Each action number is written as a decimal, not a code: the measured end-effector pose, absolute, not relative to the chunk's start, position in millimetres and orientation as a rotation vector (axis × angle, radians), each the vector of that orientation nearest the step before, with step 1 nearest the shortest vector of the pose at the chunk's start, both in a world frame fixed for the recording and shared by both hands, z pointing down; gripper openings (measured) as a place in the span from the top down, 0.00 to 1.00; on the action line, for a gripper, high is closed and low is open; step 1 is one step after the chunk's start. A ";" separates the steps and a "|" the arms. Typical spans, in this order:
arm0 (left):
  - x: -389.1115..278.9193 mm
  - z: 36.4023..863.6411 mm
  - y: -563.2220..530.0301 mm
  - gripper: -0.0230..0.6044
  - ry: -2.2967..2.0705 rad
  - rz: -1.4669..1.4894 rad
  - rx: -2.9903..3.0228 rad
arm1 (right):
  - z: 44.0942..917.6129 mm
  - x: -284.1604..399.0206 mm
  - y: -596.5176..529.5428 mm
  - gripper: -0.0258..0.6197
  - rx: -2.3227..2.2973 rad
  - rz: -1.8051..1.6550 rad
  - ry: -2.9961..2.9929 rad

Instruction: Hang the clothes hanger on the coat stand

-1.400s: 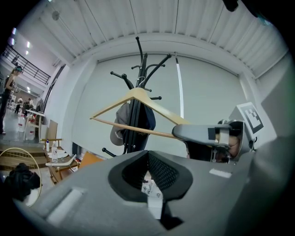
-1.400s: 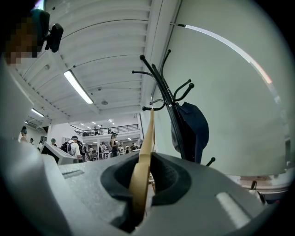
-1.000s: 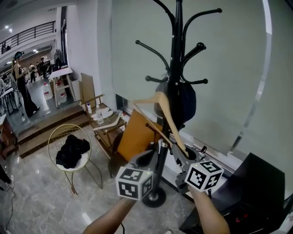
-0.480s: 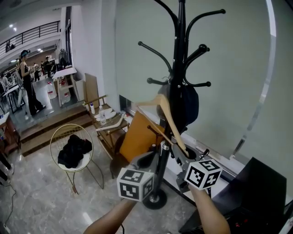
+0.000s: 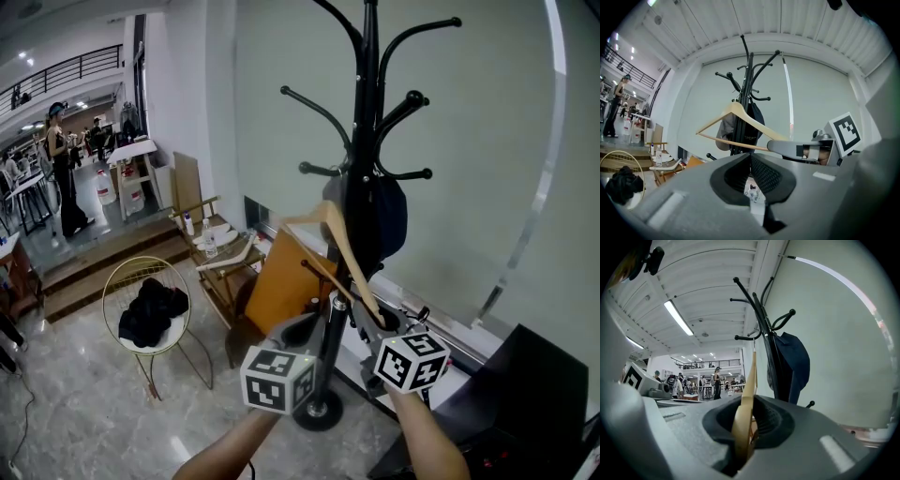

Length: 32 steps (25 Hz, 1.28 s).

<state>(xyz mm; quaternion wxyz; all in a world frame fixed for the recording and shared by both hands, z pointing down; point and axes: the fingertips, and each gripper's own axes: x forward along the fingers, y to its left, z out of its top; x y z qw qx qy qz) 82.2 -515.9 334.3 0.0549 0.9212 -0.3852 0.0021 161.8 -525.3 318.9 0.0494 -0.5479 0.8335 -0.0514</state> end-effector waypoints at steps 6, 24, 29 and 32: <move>81.7 336.6 -518.0 0.96 -1.167 0.011 2.796 | 322.2 162.2 -527.9 0.89 -1.678 -0.147 2.525; 80.9 345.0 -516.6 0.96 -1.156 0.033 2.784 | 322.4 163.5 -524.4 0.87 -1.723 -0.054 2.515; 82.2 346.2 -512.5 0.96 -1.144 0.035 2.785 | 318.4 160.9 -517.8 0.85 -1.718 -0.034 2.515; 83.9 344.6 -509.2 0.96 -1.133 0.031 2.790 | 315.2 159.7 -511.7 0.85 -1.718 -0.016 2.514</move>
